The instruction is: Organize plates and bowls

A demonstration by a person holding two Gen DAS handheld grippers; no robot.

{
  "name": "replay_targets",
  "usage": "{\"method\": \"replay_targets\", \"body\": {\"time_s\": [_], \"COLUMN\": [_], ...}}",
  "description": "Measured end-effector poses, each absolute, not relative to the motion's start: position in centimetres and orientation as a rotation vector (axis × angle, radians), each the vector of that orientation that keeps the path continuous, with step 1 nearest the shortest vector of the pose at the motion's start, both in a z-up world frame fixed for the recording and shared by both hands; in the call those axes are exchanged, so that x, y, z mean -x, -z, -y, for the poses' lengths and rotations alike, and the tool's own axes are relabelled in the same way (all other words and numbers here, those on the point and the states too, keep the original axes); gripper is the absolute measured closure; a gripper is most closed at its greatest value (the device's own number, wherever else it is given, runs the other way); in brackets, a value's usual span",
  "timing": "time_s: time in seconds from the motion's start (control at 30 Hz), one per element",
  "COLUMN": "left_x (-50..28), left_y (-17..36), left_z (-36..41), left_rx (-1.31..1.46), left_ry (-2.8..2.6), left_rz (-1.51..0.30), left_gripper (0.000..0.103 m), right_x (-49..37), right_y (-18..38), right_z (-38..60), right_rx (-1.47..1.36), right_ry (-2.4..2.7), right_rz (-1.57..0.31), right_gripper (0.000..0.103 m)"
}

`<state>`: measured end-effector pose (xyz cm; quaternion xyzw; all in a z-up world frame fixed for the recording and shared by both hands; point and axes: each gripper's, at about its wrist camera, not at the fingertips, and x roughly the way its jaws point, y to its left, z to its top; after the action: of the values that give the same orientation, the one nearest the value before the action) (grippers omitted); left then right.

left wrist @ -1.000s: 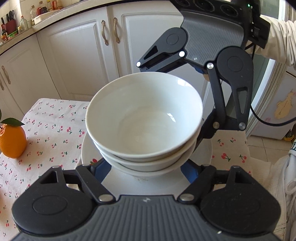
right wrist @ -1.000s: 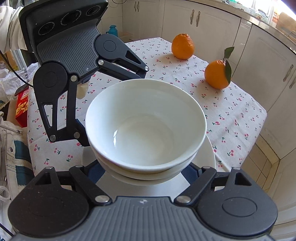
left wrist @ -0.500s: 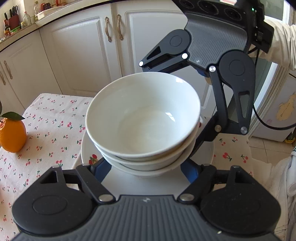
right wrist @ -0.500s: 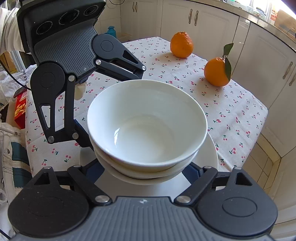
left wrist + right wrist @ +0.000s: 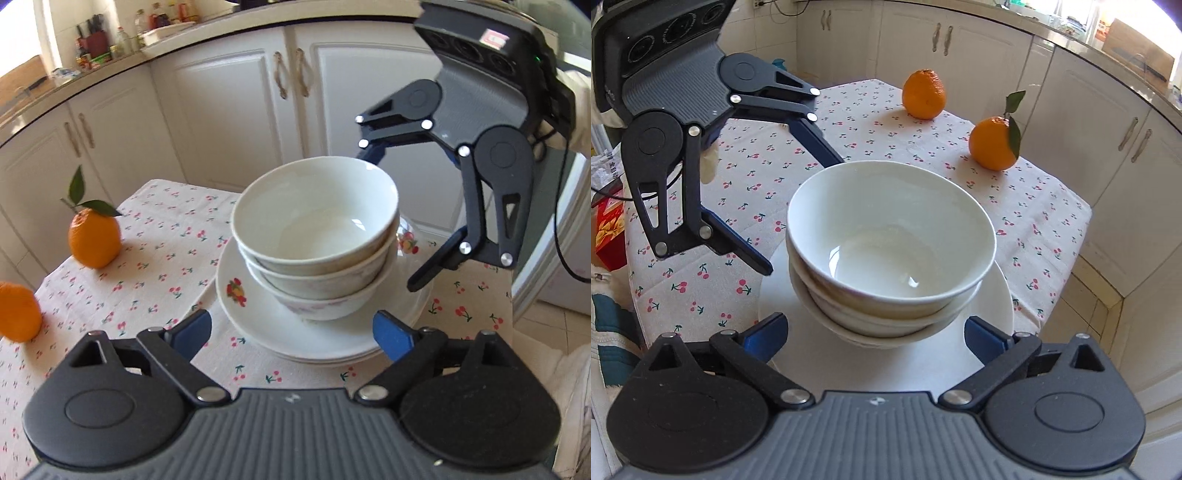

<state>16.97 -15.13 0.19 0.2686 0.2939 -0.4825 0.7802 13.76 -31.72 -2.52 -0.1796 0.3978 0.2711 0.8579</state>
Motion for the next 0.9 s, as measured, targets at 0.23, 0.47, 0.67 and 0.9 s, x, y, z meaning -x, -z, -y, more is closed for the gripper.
{"method": "replay_targets", "body": {"time_s": [0.23,0.47,0.67,0.9], "left_x": [-12.6,-8.5,-5.8,-3.0], "left_y": [-2.5,-3.2,-3.5,-4.6], "left_z": [11.4,10.3,9.3,8.7], "left_rx": [-0.403,-0.250,-0.172,-0.179], "left_ry": [0.787,0.571,0.417,0.335], "left_rz": [-0.482,-0.540,-0.605,-0.569], "left_gripper": [0.001,0.001,0.001,0.001], "right_x": [-9.9,-6.0,-3.3,-0.5], "right_y": [1.6,0.5,0.1,-0.6], "right_z": [30.2,28.5,26.9,24.6], "right_rx": [0.327,0.123,-0.044,-0.102], "right_ry": [-0.322,-0.010,0.156,0.216], "right_rz": [-0.846,-0.829,-0.772,-0.695], "right_gripper": [0.000,0.000,0.000,0.000]}}
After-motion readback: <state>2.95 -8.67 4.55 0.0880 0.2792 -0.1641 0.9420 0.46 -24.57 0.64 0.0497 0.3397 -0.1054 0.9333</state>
